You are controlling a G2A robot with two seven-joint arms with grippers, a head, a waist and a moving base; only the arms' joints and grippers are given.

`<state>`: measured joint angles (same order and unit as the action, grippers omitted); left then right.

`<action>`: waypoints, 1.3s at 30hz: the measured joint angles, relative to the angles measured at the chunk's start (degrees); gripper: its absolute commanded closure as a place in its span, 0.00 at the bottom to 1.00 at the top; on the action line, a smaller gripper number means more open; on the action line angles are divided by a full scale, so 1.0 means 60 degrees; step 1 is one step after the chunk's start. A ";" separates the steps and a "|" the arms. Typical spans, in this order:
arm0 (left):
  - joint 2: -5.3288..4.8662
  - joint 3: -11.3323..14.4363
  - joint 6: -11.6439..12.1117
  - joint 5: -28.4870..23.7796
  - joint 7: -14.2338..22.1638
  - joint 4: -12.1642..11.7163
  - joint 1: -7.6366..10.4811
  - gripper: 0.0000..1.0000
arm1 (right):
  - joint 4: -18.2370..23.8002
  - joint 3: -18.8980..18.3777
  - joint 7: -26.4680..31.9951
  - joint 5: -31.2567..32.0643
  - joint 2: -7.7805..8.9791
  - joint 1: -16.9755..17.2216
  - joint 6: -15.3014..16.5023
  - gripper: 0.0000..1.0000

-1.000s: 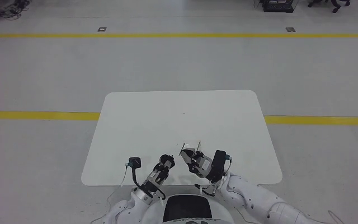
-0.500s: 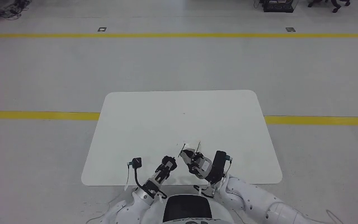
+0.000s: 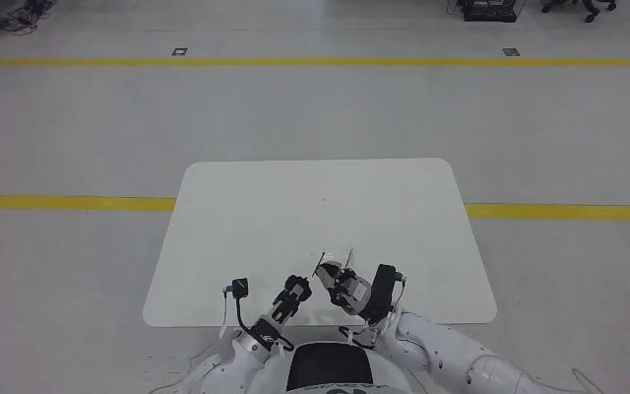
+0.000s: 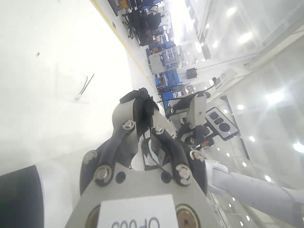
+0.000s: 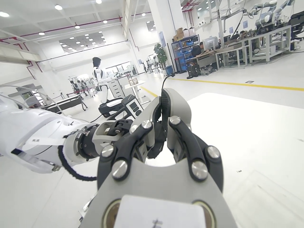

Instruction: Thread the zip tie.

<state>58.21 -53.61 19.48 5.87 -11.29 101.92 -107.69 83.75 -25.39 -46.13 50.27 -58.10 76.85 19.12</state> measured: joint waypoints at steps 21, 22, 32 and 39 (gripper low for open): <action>0.0000 0.0000 0.0000 0.0000 0.0000 0.0000 0.0000 1.00 | -0.0147 -0.0282 0.0375 -0.0154 -0.0378 0.0297 0.0060 1.00; 0.0000 0.0000 0.0000 0.0000 0.0000 0.0000 0.0000 1.00 | -0.0168 -0.0292 0.0366 -0.0116 -0.0392 0.0302 0.0060 1.00; 0.0000 0.0000 0.0000 0.0000 0.0000 0.0000 0.0000 1.00 | -0.0308 -0.0364 0.0269 0.0072 -0.0497 0.0344 0.0060 1.00; 0.0000 0.0000 0.0000 0.0000 0.0000 0.0000 0.0000 1.00 | -0.0399 -0.0350 0.0269 0.0106 -0.0553 0.0308 0.0060 1.00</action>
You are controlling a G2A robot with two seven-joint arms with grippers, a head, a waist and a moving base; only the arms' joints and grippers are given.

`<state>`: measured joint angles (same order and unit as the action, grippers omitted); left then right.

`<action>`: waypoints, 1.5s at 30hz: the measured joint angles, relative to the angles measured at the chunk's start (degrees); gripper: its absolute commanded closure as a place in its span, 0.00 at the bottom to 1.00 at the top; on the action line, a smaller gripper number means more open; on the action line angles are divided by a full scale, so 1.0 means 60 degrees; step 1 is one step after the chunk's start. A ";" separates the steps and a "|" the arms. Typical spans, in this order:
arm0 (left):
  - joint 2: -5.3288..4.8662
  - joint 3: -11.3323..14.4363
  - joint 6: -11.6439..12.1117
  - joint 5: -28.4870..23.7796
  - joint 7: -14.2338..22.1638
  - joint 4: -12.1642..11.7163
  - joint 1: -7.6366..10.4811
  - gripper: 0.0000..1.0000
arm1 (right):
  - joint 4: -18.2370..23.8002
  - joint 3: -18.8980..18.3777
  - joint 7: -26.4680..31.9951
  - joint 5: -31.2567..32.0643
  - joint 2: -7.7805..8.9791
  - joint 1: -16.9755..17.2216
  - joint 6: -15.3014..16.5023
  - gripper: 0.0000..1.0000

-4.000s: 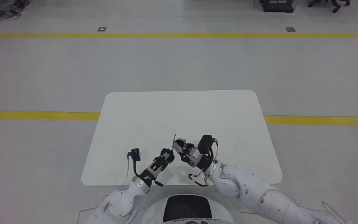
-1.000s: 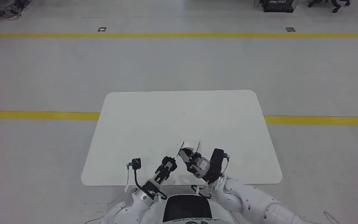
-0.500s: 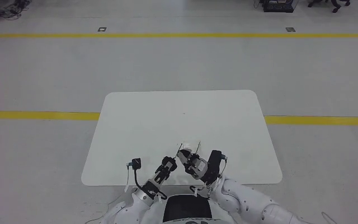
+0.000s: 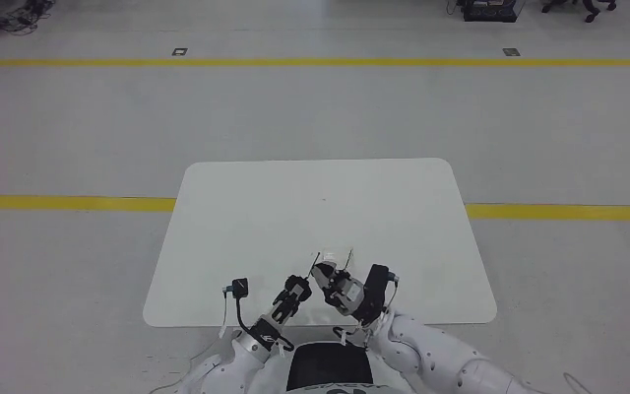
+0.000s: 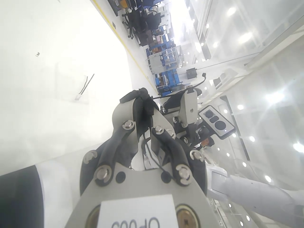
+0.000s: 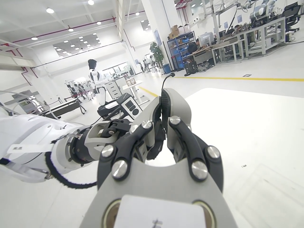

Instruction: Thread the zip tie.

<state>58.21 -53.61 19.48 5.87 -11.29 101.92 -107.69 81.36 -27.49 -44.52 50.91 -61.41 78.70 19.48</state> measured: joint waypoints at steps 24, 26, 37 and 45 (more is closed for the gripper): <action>0.0000 0.0000 0.0000 0.0000 0.0000 0.0000 0.0000 1.00 | -0.0184 0.0109 -0.0074 0.0034 -0.0112 -0.0118 0.0000 1.00; 0.0000 0.0000 0.0000 0.0000 0.0000 0.0000 0.0000 1.00 | -0.0199 0.0116 -0.0062 0.0021 -0.0114 -0.0126 0.0000 1.00; 0.0000 0.0000 0.0000 0.0000 0.0000 0.0000 0.0000 1.00 | -0.0247 0.0151 -0.0041 0.0000 -0.0129 -0.0143 0.0000 1.00; 0.0000 0.0000 0.0000 0.0000 0.0000 0.0000 0.0000 1.00 | -0.0310 0.0244 0.0008 -0.0086 -0.0141 -0.0191 0.0000 1.00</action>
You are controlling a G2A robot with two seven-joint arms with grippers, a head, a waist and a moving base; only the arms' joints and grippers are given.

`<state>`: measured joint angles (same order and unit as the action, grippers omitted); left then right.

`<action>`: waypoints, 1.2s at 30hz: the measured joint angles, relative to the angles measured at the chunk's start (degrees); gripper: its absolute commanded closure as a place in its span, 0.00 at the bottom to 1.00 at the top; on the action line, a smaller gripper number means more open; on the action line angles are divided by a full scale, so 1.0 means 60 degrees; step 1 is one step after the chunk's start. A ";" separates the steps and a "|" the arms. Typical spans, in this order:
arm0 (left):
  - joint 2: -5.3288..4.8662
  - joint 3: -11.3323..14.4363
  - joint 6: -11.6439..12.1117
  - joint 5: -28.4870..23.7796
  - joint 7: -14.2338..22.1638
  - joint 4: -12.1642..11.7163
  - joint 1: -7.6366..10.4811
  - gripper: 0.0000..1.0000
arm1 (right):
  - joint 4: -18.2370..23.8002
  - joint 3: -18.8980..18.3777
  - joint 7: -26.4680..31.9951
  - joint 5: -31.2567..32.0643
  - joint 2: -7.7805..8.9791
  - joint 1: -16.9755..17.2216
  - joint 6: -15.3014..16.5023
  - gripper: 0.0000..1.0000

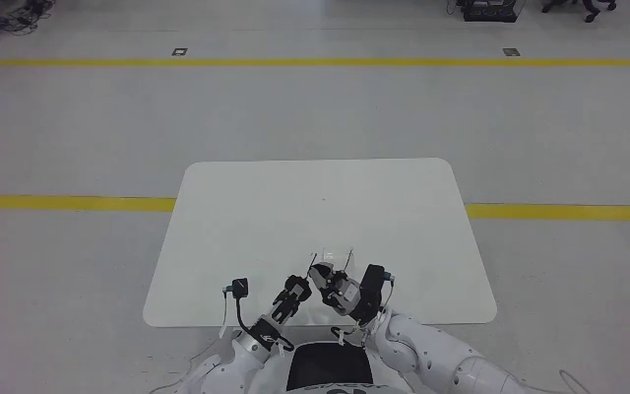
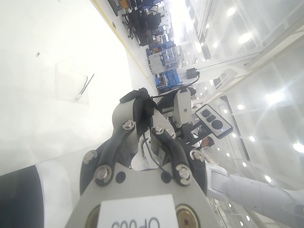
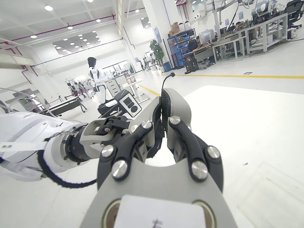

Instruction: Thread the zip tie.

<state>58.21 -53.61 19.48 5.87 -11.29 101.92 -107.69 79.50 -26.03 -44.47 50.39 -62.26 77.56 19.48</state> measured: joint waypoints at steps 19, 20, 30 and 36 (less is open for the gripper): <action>0.0000 0.0000 0.0000 0.0000 0.0000 0.0000 0.0000 1.00 | 0.0034 0.0006 0.0023 0.0041 0.0160 0.0088 0.0000 1.00; 0.0000 0.0000 0.0000 0.0000 0.0000 0.0000 0.0000 1.00 | 0.0037 0.0002 0.0022 0.0047 0.0171 0.0097 0.0000 1.00; 0.0000 0.0000 0.0000 0.0000 0.0000 0.0000 0.0000 1.00 | 0.0049 -0.0040 0.0178 0.0091 0.0285 0.0166 0.0000 1.00; 0.0000 0.0000 0.0000 0.0000 0.0000 0.0000 0.0000 1.00 | 0.0092 0.0004 0.0385 0.0100 0.0321 0.0155 0.0000 1.00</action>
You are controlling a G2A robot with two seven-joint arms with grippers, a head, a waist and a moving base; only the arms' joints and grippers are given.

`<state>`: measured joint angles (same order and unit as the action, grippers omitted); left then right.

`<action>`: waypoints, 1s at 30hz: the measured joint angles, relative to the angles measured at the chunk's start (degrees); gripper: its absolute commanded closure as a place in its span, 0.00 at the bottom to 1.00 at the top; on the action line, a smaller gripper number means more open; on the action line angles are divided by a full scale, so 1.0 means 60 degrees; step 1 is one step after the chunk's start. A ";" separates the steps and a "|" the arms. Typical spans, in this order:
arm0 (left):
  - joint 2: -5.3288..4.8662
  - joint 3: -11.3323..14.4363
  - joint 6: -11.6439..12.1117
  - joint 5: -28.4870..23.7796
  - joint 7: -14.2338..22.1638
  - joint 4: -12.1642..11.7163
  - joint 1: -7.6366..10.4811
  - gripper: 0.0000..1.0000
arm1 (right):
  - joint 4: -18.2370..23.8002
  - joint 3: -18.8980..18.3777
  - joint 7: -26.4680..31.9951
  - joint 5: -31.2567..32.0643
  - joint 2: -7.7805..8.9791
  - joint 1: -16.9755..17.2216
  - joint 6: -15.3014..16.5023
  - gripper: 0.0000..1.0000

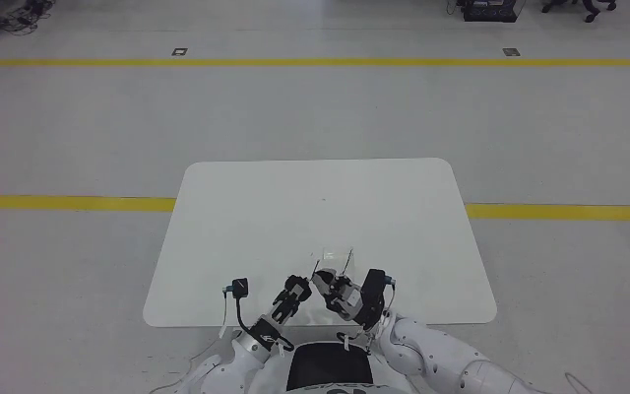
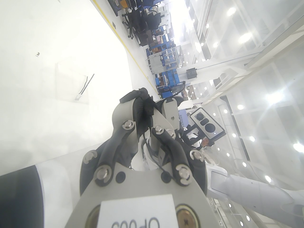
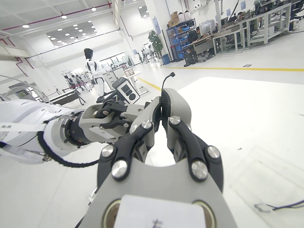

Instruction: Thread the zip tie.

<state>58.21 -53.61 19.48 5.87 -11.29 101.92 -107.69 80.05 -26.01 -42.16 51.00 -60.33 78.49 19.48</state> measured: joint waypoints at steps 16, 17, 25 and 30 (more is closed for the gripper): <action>0.0000 0.0000 0.0000 0.0000 0.0000 0.0000 0.0000 1.00 | -0.0099 -0.0369 -0.0212 0.0038 -0.0064 0.0194 0.0000 1.00; 0.0000 0.0000 0.0000 0.0000 0.0000 0.0000 0.0000 1.00 | -0.0089 -0.0397 -0.0202 0.0067 -0.0075 0.0216 0.0000 1.00; 0.0000 0.0000 0.0000 0.0000 0.0000 0.0000 0.0000 1.00 | -0.0083 -0.0576 0.0036 0.0345 -0.0227 0.0342 -0.0008 1.00; 0.0000 0.0000 0.0000 0.0000 0.0000 0.0000 0.0000 1.00 | -0.0128 -0.0680 0.0191 0.0484 -0.0317 0.0397 -0.0035 1.00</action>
<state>58.21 -53.61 19.48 5.87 -11.29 101.92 -107.69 79.28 -30.09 -41.01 53.90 -62.24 80.87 19.27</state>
